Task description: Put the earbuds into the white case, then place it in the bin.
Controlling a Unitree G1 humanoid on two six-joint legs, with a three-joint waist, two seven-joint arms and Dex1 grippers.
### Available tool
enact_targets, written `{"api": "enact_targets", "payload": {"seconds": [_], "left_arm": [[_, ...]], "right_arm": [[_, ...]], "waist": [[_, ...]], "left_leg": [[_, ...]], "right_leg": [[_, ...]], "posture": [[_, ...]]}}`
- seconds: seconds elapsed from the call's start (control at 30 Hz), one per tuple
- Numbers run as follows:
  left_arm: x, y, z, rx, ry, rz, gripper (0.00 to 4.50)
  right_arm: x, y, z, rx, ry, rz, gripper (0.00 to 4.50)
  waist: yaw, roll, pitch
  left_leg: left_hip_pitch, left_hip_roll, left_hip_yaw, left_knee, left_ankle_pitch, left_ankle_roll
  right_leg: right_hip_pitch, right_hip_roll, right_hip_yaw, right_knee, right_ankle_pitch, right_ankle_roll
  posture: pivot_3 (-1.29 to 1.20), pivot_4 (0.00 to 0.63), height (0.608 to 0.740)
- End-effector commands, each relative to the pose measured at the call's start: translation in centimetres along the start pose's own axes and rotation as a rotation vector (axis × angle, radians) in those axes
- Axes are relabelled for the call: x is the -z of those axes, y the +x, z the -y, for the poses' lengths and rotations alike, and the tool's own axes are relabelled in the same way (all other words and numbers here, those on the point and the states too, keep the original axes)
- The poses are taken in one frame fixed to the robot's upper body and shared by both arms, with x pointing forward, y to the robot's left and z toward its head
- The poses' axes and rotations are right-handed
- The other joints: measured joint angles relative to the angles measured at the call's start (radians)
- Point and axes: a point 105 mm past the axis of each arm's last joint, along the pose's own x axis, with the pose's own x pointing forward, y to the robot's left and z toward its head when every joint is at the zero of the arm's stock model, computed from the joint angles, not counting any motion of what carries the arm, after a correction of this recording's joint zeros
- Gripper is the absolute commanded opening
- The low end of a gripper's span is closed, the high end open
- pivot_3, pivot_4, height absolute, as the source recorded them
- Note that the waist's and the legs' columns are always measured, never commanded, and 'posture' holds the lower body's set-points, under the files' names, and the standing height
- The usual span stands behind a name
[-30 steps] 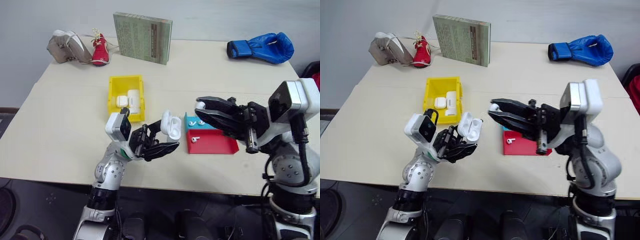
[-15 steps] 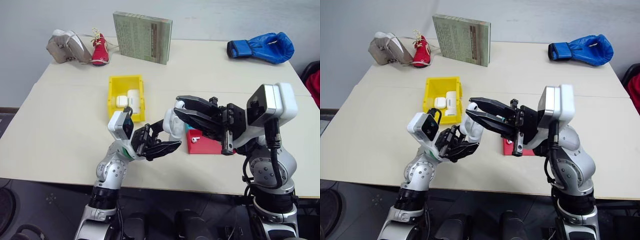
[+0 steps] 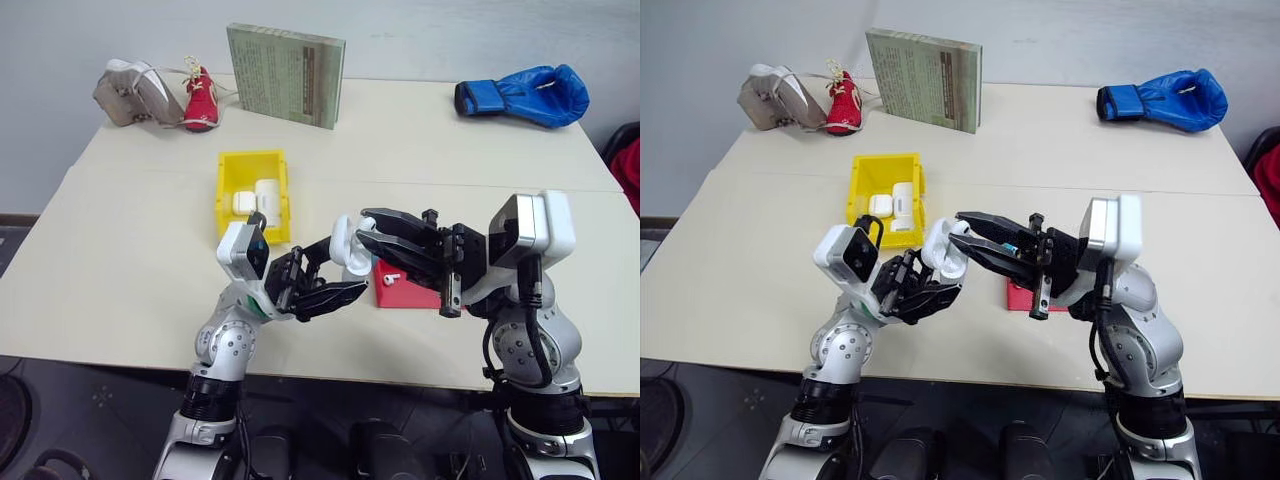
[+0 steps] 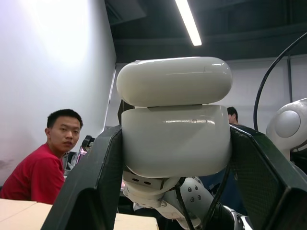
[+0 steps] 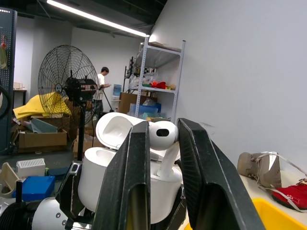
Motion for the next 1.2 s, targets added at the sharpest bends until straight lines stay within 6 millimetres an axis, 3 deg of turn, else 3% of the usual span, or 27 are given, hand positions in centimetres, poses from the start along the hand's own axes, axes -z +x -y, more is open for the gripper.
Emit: {"api": "enact_targets", "payload": {"seconds": [0.03,0.53,0.9,1.2], "left_arm": [[-0.7,0.7,0.6,0.056,0.039,0.027,2.79],[0.3,0.4,0.7,0.084,0.023,-0.009,2.79],[-0.1,0.7,0.3,0.087,0.073,0.019,2.79],[-0.1,0.2,-0.1,0.064,0.101,0.013,2.79]], "right_arm": [[1.1,-0.7,0.0,0.005,-0.001,-0.049,0.42],[3.1,-0.6,-0.6,-0.022,0.001,-0.13,0.42],[2.3,-1.2,-0.1,-0.007,0.025,-0.144,0.42],[0.1,-1.5,-0.2,-0.042,0.011,-0.154,3.41]], "waist": [[0.0,0.0,0.0],[0.0,0.0,0.0],[0.001,0.0,0.0],[0.001,0.0,0.0]], "left_leg": [[0.0,0.0,0.0,0.0,0.0,0.0],[0.0,0.0,0.0,0.0,0.0,0.0],[0.0,0.0,0.0,0.0,0.0,0.0],[0.0,0.0,0.0,0.0,0.0,0.0]], "right_leg": [[0.0,0.0,0.0,0.0,0.0,0.0],[0.0,0.0,0.0,0.0,0.0,0.0],[0.0,0.0,0.0,-0.001,0.0,0.0],[0.0,0.0,0.0,-0.001,0.0,0.0]], "posture": [[0.0,0.15,0.74],[0.0,0.15,0.74],[0.0,0.15,0.74],[0.0,0.15,0.74]]}}
